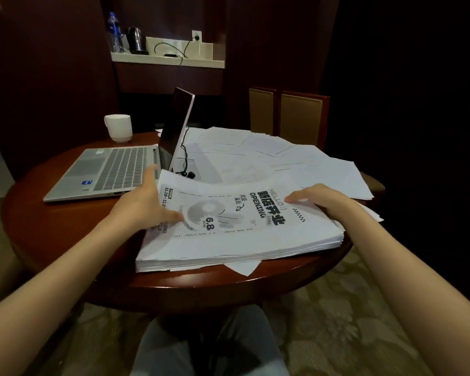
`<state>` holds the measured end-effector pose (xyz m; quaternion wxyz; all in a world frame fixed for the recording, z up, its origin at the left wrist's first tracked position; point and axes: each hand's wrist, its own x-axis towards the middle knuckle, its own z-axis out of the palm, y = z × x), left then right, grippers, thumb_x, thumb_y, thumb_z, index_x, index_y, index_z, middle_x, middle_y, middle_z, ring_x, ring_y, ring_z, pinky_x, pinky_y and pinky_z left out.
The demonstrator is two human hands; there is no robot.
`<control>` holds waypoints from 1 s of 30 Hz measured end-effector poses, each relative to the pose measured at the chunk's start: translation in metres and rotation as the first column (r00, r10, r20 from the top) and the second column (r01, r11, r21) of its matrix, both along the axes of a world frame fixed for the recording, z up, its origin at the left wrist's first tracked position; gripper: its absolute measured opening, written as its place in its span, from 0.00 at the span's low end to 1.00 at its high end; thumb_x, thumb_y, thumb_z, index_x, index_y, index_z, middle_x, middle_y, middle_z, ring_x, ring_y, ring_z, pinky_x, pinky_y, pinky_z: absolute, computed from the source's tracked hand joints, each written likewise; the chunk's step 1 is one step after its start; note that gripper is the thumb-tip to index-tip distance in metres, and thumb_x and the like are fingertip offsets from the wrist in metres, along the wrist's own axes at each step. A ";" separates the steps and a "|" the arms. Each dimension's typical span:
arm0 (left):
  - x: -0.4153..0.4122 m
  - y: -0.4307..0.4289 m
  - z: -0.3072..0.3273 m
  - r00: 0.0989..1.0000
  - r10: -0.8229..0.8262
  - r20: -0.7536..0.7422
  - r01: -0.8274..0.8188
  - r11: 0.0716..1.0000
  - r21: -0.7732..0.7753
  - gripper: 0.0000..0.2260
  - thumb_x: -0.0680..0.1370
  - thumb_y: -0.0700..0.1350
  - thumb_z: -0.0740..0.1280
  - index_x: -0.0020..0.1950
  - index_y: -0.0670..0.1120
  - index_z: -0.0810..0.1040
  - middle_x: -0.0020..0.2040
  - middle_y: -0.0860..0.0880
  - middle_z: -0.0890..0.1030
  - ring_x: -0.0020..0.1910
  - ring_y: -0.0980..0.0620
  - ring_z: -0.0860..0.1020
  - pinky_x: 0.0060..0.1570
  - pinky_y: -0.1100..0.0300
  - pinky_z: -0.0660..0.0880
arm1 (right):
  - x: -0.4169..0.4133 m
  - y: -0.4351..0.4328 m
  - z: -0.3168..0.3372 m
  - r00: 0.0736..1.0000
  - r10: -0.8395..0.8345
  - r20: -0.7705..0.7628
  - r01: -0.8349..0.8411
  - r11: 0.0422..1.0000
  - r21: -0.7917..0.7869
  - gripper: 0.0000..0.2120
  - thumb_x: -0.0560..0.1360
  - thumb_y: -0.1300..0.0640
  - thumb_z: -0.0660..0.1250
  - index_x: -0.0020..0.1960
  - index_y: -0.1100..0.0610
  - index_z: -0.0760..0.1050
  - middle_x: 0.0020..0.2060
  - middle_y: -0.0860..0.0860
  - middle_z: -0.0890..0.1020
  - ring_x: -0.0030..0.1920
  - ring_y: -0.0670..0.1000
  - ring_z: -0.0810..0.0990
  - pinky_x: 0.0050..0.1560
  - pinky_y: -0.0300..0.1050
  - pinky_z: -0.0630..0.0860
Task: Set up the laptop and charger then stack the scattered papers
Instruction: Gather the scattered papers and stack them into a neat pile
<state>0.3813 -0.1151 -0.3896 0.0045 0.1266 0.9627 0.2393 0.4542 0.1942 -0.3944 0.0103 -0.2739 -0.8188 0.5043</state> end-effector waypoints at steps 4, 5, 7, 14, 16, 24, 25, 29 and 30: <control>0.010 0.011 0.017 0.967 -0.100 -0.234 0.015 0.941 -0.339 0.47 0.67 0.57 0.74 0.75 0.53 0.48 0.69 0.42 0.65 0.66 0.41 0.68 0.59 0.46 0.70 | -0.007 0.001 -0.002 0.999 -0.034 0.041 0.026 0.982 0.189 0.18 0.68 0.51 0.75 0.40 0.60 0.69 0.32 0.53 0.72 0.29 0.51 0.70 0.29 0.41 0.64; 0.010 0.018 0.022 0.964 -0.136 -0.228 0.047 0.932 -0.358 0.44 0.68 0.57 0.73 0.75 0.53 0.50 0.69 0.43 0.66 0.66 0.42 0.68 0.59 0.46 0.70 | -0.009 0.003 -0.002 0.998 -0.035 0.046 0.023 0.972 0.235 0.19 0.68 0.52 0.75 0.36 0.59 0.66 0.29 0.53 0.69 0.27 0.51 0.66 0.28 0.40 0.62; 0.010 0.037 0.030 0.950 -0.220 -0.223 0.127 0.921 -0.368 0.37 0.71 0.57 0.70 0.74 0.52 0.54 0.70 0.45 0.67 0.66 0.43 0.68 0.59 0.47 0.70 | -0.012 0.007 -0.002 0.999 -0.028 0.039 0.014 0.949 0.314 0.19 0.68 0.54 0.74 0.34 0.57 0.64 0.30 0.53 0.68 0.28 0.51 0.65 0.29 0.41 0.62; 0.013 0.122 0.046 0.844 -0.503 -0.185 0.448 0.852 -0.270 0.18 0.78 0.48 0.62 0.68 0.53 0.67 0.65 0.49 0.72 0.63 0.48 0.71 0.59 0.54 0.70 | 0.002 0.052 -0.003 0.969 -0.247 0.000 0.205 0.803 0.560 0.22 0.70 0.51 0.70 0.59 0.60 0.70 0.59 0.58 0.74 0.60 0.60 0.70 0.47 0.46 0.67; 0.015 0.142 0.043 0.782 -0.605 -0.147 0.565 0.789 -0.243 0.16 0.78 0.44 0.60 0.66 0.53 0.70 0.65 0.48 0.72 0.61 0.49 0.71 0.57 0.56 0.69 | 0.010 0.069 -0.006 0.946 -0.320 0.048 0.227 0.761 0.608 0.26 0.70 0.49 0.68 0.63 0.62 0.69 0.61 0.60 0.73 0.61 0.61 0.71 0.48 0.47 0.69; 0.026 0.212 0.021 0.628 -0.761 -0.163 0.685 0.641 -0.346 0.15 0.79 0.44 0.59 0.65 0.52 0.72 0.63 0.49 0.73 0.61 0.49 0.71 0.52 0.57 0.69 | 0.032 0.094 -0.007 0.867 -0.493 -0.073 0.494 0.869 0.007 0.26 0.77 0.54 0.63 0.71 0.63 0.62 0.64 0.59 0.71 0.49 0.55 0.74 0.49 0.49 0.71; 0.028 0.220 0.019 0.621 -0.770 -0.144 0.694 0.626 -0.354 0.15 0.79 0.45 0.59 0.65 0.52 0.71 0.63 0.48 0.73 0.61 0.49 0.71 0.52 0.57 0.69 | 0.031 0.097 -0.010 0.843 -0.529 -0.102 0.516 0.847 -0.128 0.24 0.77 0.54 0.64 0.70 0.63 0.65 0.63 0.58 0.72 0.49 0.54 0.73 0.46 0.47 0.70; 0.031 0.240 0.009 0.626 -0.776 -0.079 0.691 0.598 -0.406 0.17 0.79 0.48 0.60 0.68 0.51 0.68 0.65 0.47 0.71 0.62 0.47 0.71 0.54 0.56 0.68 | 0.024 0.107 -0.025 0.725 -0.668 -0.167 0.584 0.725 -0.365 0.23 0.76 0.58 0.67 0.67 0.64 0.66 0.61 0.57 0.75 0.53 0.54 0.76 0.39 0.43 0.75; 0.030 0.242 0.007 0.629 -0.774 -0.071 0.688 0.597 -0.414 0.17 0.79 0.48 0.60 0.68 0.51 0.68 0.65 0.47 0.71 0.62 0.47 0.70 0.55 0.56 0.68 | 0.021 0.110 -0.028 0.708 -0.682 -0.184 0.593 0.715 -0.371 0.23 0.75 0.58 0.67 0.67 0.64 0.66 0.62 0.57 0.75 0.56 0.54 0.77 0.44 0.44 0.76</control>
